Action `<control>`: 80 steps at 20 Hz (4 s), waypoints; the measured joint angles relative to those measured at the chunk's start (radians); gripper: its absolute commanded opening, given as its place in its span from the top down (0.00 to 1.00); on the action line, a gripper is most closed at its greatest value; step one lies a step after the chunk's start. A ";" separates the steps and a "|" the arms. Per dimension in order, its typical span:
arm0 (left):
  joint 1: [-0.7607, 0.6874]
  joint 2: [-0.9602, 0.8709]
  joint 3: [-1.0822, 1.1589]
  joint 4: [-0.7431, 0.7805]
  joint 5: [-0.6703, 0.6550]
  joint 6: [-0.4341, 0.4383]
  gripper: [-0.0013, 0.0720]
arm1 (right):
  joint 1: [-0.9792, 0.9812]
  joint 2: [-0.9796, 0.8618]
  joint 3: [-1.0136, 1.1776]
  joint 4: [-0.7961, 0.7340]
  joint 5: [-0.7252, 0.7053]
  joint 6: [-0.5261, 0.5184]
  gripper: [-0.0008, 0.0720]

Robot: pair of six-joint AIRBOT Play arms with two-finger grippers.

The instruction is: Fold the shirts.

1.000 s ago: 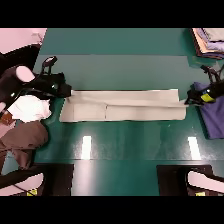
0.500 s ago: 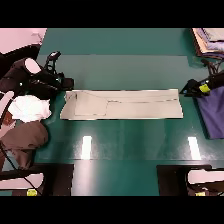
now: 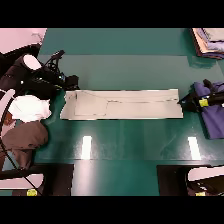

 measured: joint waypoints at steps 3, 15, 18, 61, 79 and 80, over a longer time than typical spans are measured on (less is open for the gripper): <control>-0.064 -0.011 0.001 -0.018 0.052 -0.015 0.95 | 0.051 -0.037 0.020 0.009 -0.024 -0.014 0.97; -0.387 -0.313 0.199 -0.078 0.238 -0.084 0.95 | 0.243 0.183 0.326 0.205 0.086 0.009 0.97; -0.437 -0.390 0.256 -0.088 0.233 -0.085 0.95 | 0.352 0.214 0.418 0.239 0.092 0.045 0.97; 0.230 0.165 0.292 0.211 -0.159 -0.028 0.95 | 0.651 0.037 0.073 0.079 -0.232 0.100 0.15; 0.091 0.165 0.292 0.155 -0.155 -0.024 0.95 | 0.735 -0.217 0.415 0.251 -0.234 0.022 0.97; 0.057 0.165 0.292 0.155 -0.153 -0.020 0.95 | 0.690 -0.182 0.402 0.238 -0.233 0.024 0.97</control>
